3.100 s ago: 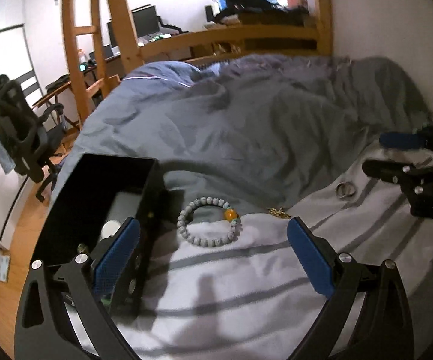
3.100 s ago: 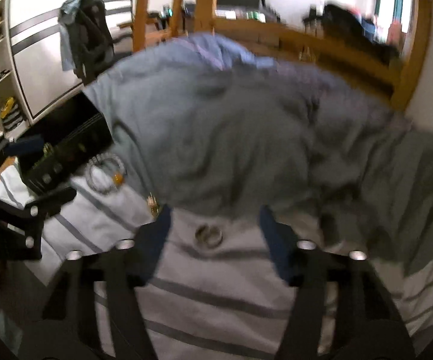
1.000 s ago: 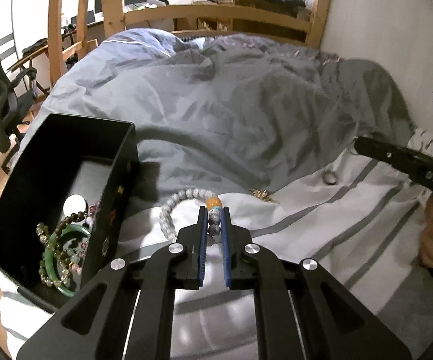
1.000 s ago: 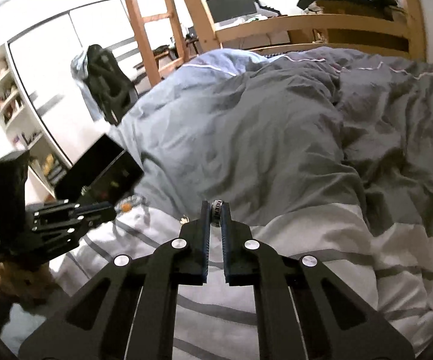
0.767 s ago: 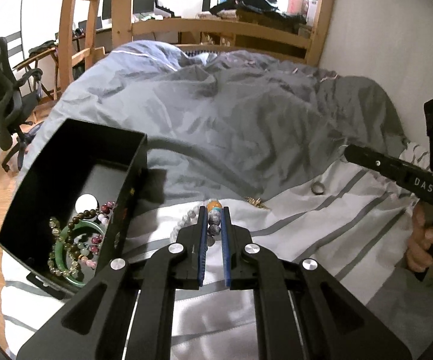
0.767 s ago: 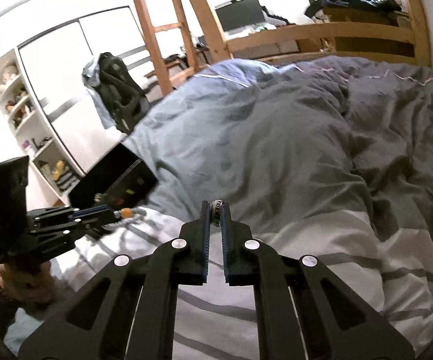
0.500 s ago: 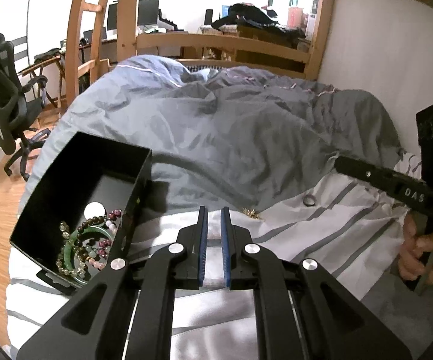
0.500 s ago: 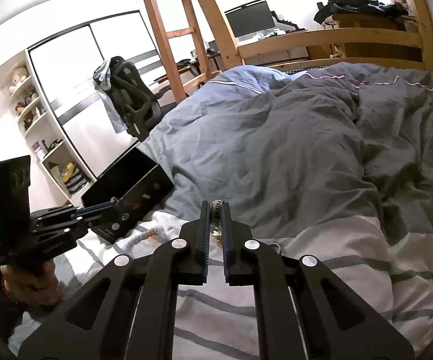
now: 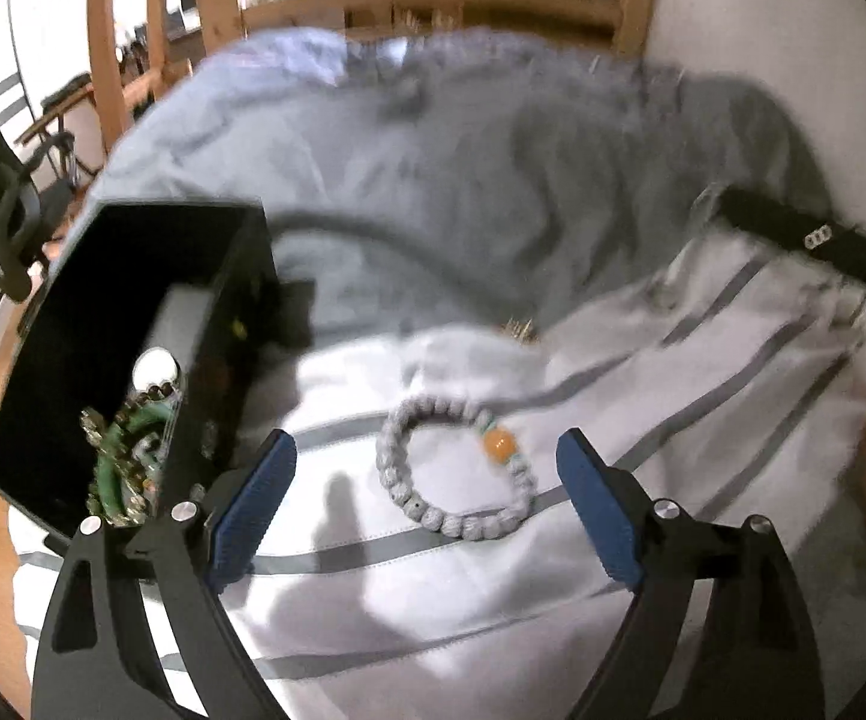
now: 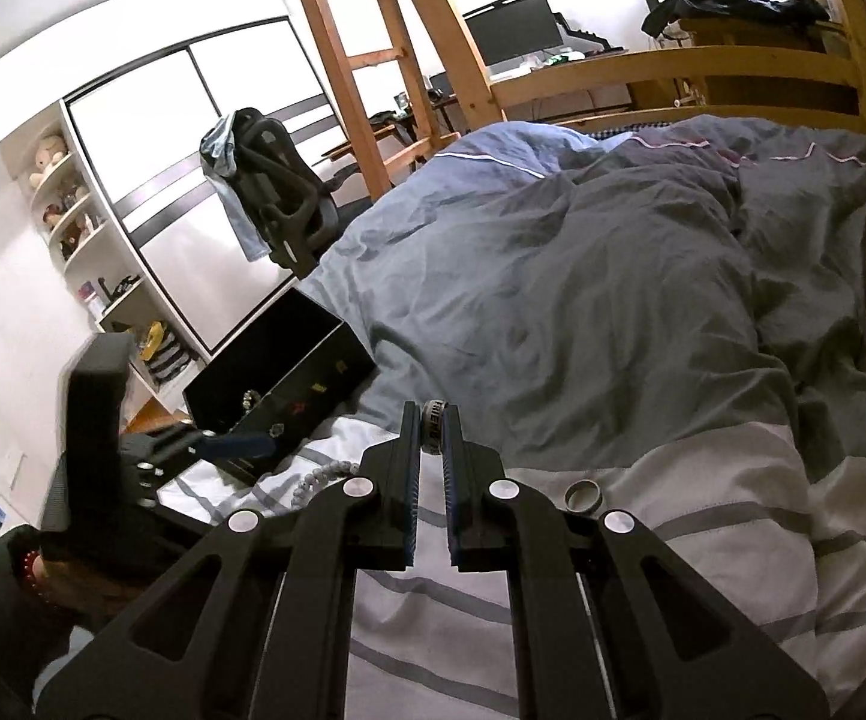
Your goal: Organize jewelry
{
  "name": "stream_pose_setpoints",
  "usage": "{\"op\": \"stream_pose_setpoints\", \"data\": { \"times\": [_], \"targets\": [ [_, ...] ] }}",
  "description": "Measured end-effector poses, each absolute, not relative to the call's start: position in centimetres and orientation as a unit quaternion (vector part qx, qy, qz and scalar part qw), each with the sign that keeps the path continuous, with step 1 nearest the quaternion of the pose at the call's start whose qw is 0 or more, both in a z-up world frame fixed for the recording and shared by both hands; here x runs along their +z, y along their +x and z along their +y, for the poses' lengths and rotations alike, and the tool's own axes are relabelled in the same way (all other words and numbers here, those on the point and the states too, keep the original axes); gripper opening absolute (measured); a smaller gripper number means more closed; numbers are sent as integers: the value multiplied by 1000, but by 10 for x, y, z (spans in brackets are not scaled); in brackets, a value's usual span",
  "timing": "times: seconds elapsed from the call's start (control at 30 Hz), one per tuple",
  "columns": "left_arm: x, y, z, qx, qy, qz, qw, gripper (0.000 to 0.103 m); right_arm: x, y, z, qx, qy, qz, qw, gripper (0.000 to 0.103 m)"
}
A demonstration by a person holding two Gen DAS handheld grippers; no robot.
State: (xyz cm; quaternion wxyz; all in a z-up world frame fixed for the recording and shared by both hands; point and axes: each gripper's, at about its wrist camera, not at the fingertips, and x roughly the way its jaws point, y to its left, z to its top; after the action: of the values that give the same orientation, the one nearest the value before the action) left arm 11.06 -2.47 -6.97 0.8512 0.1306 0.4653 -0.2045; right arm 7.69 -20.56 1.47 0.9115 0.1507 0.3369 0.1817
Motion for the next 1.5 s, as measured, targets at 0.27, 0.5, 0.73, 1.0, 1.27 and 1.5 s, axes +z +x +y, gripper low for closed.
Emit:
{"op": "stream_pose_setpoints", "data": {
  "times": [0.27,0.5,0.73,1.0,1.27,1.5],
  "targets": [
    [-70,117,-10,-211,97,478,847,8,14,76,-203,180,144,340,911,8],
    [-36,96,4,-212,69,408,885,8,17,75,-204,191,154,330,912,8],
    [-19,93,11,-181,50,372,909,8,22,77,-195,210,152,328,908,8],
    [-3,90,30,-140,29,333,932,8,27,88,-162,227,115,339,906,8],
    [-1,98,67,-92,-12,325,941,8,37,110,-117,255,85,337,902,8],
    [5,100,93,-66,-44,314,946,8,47,126,-83,275,63,333,900,8]
  ]
}}
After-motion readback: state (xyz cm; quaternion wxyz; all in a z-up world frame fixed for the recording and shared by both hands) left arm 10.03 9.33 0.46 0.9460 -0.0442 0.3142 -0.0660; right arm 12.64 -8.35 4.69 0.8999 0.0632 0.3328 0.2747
